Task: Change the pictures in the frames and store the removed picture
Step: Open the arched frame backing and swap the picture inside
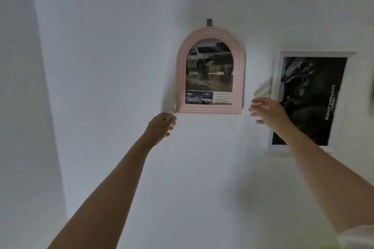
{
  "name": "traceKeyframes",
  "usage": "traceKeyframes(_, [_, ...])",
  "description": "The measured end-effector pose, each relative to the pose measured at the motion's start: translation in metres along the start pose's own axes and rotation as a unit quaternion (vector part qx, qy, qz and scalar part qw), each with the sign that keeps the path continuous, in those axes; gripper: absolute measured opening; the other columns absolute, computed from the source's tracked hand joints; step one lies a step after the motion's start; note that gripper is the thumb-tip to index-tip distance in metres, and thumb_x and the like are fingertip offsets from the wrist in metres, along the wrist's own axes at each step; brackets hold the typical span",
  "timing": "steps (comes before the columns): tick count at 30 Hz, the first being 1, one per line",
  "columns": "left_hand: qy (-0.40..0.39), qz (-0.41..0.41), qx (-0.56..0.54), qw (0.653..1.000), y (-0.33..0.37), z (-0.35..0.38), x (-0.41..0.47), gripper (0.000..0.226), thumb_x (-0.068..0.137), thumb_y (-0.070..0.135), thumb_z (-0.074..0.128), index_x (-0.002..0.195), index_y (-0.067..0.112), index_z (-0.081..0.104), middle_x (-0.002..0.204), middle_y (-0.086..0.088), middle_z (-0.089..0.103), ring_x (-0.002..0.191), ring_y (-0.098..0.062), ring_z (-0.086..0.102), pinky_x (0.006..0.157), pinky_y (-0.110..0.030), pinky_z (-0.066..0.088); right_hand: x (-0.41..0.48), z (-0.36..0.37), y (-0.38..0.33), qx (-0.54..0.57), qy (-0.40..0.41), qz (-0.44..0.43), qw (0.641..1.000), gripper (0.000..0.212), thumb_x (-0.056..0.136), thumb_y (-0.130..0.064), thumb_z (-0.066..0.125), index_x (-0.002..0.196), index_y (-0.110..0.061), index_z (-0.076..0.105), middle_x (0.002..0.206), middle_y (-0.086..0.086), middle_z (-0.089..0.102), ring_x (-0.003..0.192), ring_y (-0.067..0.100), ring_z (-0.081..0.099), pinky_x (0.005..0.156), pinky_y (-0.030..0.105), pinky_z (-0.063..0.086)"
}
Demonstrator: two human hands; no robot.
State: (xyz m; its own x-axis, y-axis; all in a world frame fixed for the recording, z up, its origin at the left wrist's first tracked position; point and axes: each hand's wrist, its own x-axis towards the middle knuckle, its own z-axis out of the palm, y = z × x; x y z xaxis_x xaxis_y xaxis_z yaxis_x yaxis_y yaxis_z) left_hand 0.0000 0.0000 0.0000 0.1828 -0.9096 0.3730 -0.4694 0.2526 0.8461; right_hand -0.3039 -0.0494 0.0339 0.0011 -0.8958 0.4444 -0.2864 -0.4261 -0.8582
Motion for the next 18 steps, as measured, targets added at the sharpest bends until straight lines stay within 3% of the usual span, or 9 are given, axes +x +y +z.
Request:
traceKeyframes(4, [0.073, 0.065, -0.095, 0.991, 0.011, 0.007, 0.011, 0.03, 0.098, 0.032, 0.042, 0.118, 0.012, 0.047, 0.105, -0.01, 0.058, 0.096, -0.022, 0.057, 0.083, -0.032, 0.047, 0.016, 0.015, -0.014, 0.057, 0.062, -0.06, 0.995, 0.028, 0.092, -0.019, 0.053, 0.12, -0.017, 0.051, 0.112, 0.003, 0.057, 0.097, 0.02, 0.06, 0.082, 0.036, 0.051])
traceKeyframes(8, [0.09, 0.118, -0.143, 0.979, 0.026, 0.03, 0.023, 0.032, 0.099, 0.031, 0.04, 0.128, 0.019, 0.035, 0.1, 0.006, 0.052, 0.085, -0.012, 0.052, 0.075, -0.025, 0.049, 0.03, 0.038, -0.014, 0.107, 0.06, -0.089, 0.988, 0.035, 0.093, -0.017, 0.053, 0.127, -0.02, 0.046, 0.118, 0.005, 0.056, 0.102, 0.022, 0.058, 0.084, 0.033, 0.052])
traceKeyframes(9, [0.088, 0.133, -0.149, 0.976, 0.029, 0.036, 0.025, 0.029, 0.099, 0.029, 0.039, 0.127, 0.023, 0.032, 0.1, 0.009, 0.05, 0.085, -0.01, 0.052, 0.07, -0.02, 0.049, 0.032, 0.043, -0.013, 0.115, 0.06, -0.096, 0.987, 0.036, 0.093, -0.015, 0.052, 0.128, -0.02, 0.045, 0.119, 0.003, 0.054, 0.105, 0.02, 0.055, 0.084, 0.027, 0.05])
traceKeyframes(12, [0.102, 0.173, -0.138, 0.97, 0.034, 0.048, 0.025, 0.039, 0.1, 0.028, 0.036, 0.137, 0.027, 0.023, 0.116, 0.006, 0.048, 0.094, -0.012, 0.055, 0.064, -0.012, 0.052, 0.035, 0.052, -0.012, 0.142, 0.065, -0.101, 0.983, 0.041, 0.095, -0.008, 0.048, 0.133, -0.018, 0.041, 0.123, -0.002, 0.049, 0.107, 0.012, 0.048, 0.071, 0.006, 0.038])
traceKeyframes(15, [0.113, 0.188, -0.136, 0.966, 0.034, 0.048, 0.024, 0.049, 0.1, 0.029, 0.036, 0.144, 0.026, 0.016, 0.136, -0.004, 0.042, 0.107, -0.018, 0.054, 0.067, -0.015, 0.054, 0.032, 0.051, -0.016, 0.171, 0.047, -0.099, 0.979, 0.043, 0.095, -0.004, 0.046, 0.135, -0.02, 0.04, 0.129, -0.001, 0.047, 0.108, 0.011, 0.047, 0.069, 0.006, 0.039])
traceKeyframes(18, [0.118, 0.198, -0.153, 0.961, 0.037, 0.045, 0.015, 0.052, 0.099, 0.03, 0.04, 0.145, 0.028, 0.016, 0.141, -0.006, 0.039, 0.112, -0.021, 0.053, 0.066, -0.016, 0.053, 0.023, 0.042, -0.027, 0.194, 0.034, -0.11, 0.974, 0.045, 0.093, -0.004, 0.047, 0.132, -0.025, 0.042, 0.124, 0.003, 0.05, 0.112, 0.017, 0.049, 0.072, 0.011, 0.04])
